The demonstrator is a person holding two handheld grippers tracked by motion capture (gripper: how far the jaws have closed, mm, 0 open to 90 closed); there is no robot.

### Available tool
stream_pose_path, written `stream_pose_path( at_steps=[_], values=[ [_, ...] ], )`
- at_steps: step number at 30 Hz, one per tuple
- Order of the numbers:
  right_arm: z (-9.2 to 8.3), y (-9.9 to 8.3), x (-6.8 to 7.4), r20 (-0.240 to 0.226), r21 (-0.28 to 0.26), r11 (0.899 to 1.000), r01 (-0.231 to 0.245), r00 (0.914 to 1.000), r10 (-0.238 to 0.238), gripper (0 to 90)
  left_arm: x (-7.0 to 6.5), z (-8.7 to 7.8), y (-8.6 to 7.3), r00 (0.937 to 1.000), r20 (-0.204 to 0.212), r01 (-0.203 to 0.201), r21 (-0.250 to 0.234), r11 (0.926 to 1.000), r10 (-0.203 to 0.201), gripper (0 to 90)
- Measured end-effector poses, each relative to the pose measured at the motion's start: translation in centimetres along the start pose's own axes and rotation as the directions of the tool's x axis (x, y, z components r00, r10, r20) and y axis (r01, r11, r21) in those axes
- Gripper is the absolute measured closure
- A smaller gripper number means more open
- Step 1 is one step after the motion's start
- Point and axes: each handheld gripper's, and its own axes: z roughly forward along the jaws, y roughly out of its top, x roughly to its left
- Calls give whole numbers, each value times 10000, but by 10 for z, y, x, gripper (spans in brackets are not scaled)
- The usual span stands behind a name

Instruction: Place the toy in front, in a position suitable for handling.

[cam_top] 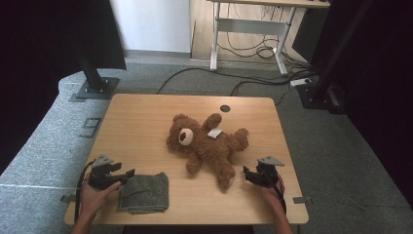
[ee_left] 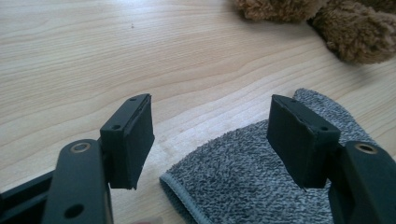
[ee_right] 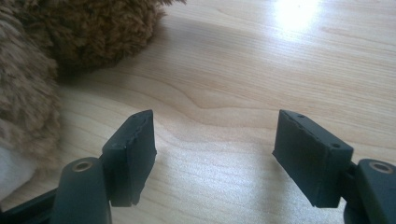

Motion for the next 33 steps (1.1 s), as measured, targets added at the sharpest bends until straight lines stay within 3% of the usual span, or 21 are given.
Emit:
stream_pose_path(
  at_steps=[10,18,25,33],
  values=[
    [-10,7,7,-111,-590,9982,-51,9999,45,294,-4,0,1,9997,262,26,-118,9999,-23,314],
    [-20,22,24,-827,-1308,9914,-67,9966,-41,312,-9,6,5,9992,244,-317,9,9995,317,316],
    [-18,27,31,-1158,-1339,9910,-27,9932,-129,319,-8,6,4,9988,232,-432,54,9991,431,315],
    [-15,29,34,-1371,-1374,9904,-171,9906,-20,320,-2,3,4,9997,185,-152,-235,9996,156,316]
  ],
)
